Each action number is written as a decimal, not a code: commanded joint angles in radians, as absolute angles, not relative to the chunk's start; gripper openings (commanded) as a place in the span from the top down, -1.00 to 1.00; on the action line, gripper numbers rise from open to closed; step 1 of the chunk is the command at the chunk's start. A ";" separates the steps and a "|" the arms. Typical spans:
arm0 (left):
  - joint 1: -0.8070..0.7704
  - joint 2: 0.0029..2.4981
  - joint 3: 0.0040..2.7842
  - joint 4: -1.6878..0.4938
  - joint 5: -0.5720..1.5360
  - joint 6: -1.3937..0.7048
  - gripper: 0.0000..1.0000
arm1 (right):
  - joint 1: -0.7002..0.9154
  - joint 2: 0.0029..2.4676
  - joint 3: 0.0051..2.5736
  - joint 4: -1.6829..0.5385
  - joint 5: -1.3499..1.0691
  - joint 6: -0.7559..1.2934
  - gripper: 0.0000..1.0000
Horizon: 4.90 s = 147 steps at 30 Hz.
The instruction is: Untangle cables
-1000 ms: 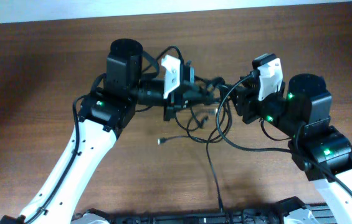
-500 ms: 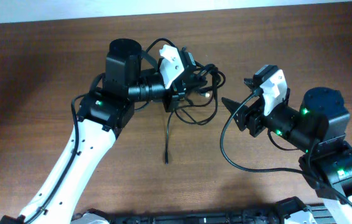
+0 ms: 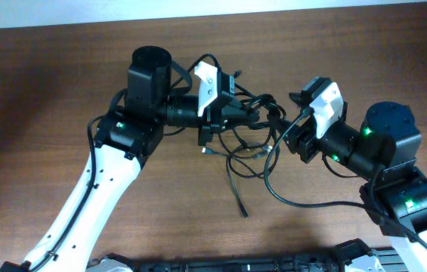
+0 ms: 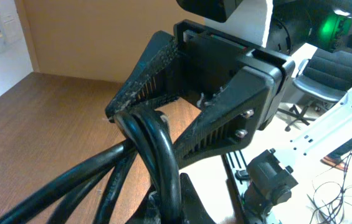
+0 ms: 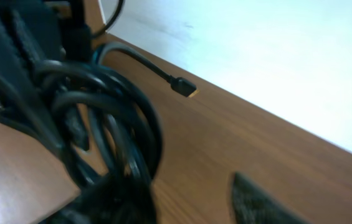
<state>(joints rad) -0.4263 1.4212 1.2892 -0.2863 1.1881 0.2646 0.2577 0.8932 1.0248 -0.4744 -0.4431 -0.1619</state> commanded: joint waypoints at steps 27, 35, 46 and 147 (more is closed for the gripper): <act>-0.462 1.400 1.309 -0.257 0.960 0.105 1.00 | 0.260 0.897 1.036 -0.574 -0.011 0.226 0.92; -0.462 1.400 1.309 -0.276 0.893 0.107 1.00 | 0.260 0.897 1.036 -0.548 -0.315 -0.055 -0.01; -0.462 1.400 1.309 -0.340 1.156 0.364 1.00 | 0.260 0.899 1.036 -0.508 -0.451 -0.147 -0.30; -0.461 1.297 1.309 -0.602 1.084 -0.029 1.00 | 0.260 0.831 1.036 -0.743 -0.313 -0.070 -0.50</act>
<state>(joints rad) -0.4507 1.3277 1.2892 -0.5911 1.0416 -0.0448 0.2615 0.8326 1.0248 -0.7448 -0.3786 -0.0784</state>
